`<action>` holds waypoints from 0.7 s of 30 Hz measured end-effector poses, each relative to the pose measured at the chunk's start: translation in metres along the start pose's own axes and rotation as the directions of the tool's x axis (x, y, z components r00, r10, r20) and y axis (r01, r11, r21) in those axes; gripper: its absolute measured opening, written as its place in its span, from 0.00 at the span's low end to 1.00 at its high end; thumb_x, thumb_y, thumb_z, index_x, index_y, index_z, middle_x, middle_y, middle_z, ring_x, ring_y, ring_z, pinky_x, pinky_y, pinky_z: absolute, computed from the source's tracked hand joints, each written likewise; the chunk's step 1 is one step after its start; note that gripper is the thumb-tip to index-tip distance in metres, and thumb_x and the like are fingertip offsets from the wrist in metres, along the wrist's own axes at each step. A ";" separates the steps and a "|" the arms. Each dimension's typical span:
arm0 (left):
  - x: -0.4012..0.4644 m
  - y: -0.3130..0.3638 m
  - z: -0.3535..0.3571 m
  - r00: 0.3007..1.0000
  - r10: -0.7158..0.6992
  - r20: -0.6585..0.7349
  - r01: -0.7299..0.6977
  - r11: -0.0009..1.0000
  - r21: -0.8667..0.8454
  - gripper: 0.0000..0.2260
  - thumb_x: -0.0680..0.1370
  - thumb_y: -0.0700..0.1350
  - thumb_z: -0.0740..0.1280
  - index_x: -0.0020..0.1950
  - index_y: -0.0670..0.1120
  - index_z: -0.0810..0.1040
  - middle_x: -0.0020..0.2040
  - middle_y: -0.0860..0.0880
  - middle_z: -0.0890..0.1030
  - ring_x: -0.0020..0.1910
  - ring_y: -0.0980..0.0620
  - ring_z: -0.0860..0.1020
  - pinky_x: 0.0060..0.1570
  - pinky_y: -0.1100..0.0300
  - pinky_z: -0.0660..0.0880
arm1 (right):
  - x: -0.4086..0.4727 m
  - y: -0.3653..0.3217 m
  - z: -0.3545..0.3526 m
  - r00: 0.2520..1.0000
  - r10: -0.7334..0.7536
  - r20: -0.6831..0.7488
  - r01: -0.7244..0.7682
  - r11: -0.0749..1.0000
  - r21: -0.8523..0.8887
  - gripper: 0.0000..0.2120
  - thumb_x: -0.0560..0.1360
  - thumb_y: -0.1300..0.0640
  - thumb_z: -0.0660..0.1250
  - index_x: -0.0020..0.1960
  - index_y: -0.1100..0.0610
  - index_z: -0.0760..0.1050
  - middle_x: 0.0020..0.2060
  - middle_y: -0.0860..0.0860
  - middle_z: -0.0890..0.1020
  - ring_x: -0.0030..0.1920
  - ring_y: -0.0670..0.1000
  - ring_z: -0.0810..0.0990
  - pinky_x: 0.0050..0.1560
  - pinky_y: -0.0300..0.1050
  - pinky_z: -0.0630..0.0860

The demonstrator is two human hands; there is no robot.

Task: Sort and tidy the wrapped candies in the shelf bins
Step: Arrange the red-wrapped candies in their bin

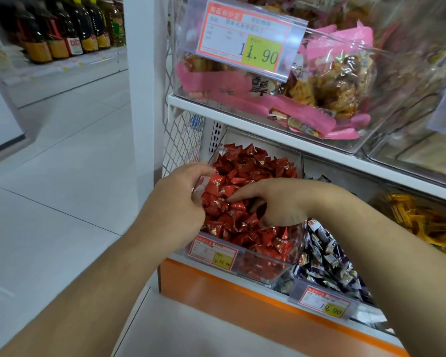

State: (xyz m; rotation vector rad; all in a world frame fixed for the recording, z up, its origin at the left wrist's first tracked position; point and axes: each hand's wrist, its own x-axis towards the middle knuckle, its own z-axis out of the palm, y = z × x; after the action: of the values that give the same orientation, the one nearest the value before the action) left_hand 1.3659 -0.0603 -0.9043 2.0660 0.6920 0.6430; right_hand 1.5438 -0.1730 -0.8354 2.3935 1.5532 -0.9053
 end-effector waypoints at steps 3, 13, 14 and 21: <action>0.002 -0.002 -0.007 0.997 -0.043 0.060 0.048 0.996 -0.079 0.24 0.82 0.35 0.64 0.66 0.64 0.76 0.68 0.61 0.78 0.65 0.60 0.78 0.59 0.60 0.79 | -0.007 -0.003 -0.002 0.997 -0.053 -0.055 0.054 0.999 0.005 0.35 0.77 0.64 0.67 0.73 0.31 0.69 0.71 0.40 0.74 0.65 0.47 0.78 0.64 0.47 0.79; 0.003 0.003 -0.009 0.993 -0.090 0.071 0.103 0.972 -0.211 0.23 0.82 0.34 0.63 0.63 0.63 0.79 0.63 0.61 0.81 0.58 0.62 0.81 0.54 0.61 0.81 | 0.035 -0.012 0.040 0.945 -0.274 -0.178 0.290 0.954 0.073 0.16 0.76 0.46 0.75 0.63 0.36 0.81 0.61 0.33 0.82 0.61 0.37 0.78 0.66 0.40 0.75; 0.003 0.003 -0.009 0.994 -0.084 0.073 0.098 0.973 -0.209 0.23 0.82 0.34 0.63 0.63 0.63 0.79 0.64 0.61 0.80 0.60 0.63 0.80 0.53 0.65 0.80 | 0.040 -0.006 0.042 0.945 -0.256 -0.205 0.269 0.963 0.036 0.16 0.75 0.44 0.75 0.62 0.35 0.81 0.59 0.32 0.82 0.60 0.38 0.79 0.65 0.44 0.76; 0.002 0.001 -0.010 0.993 -0.068 0.092 0.085 0.978 -0.188 0.22 0.83 0.36 0.64 0.64 0.64 0.77 0.67 0.64 0.78 0.57 0.64 0.80 0.48 0.69 0.78 | 0.037 0.014 0.032 0.915 -0.171 -0.367 0.133 0.983 -0.126 0.15 0.72 0.42 0.76 0.58 0.34 0.82 0.54 0.34 0.83 0.57 0.42 0.79 0.58 0.50 0.81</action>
State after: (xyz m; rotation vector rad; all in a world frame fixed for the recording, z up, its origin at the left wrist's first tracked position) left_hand 1.3611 -0.0539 -0.8976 1.8682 0.6317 0.5520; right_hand 1.5536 -0.1639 -0.8846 2.5087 1.8874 -0.3863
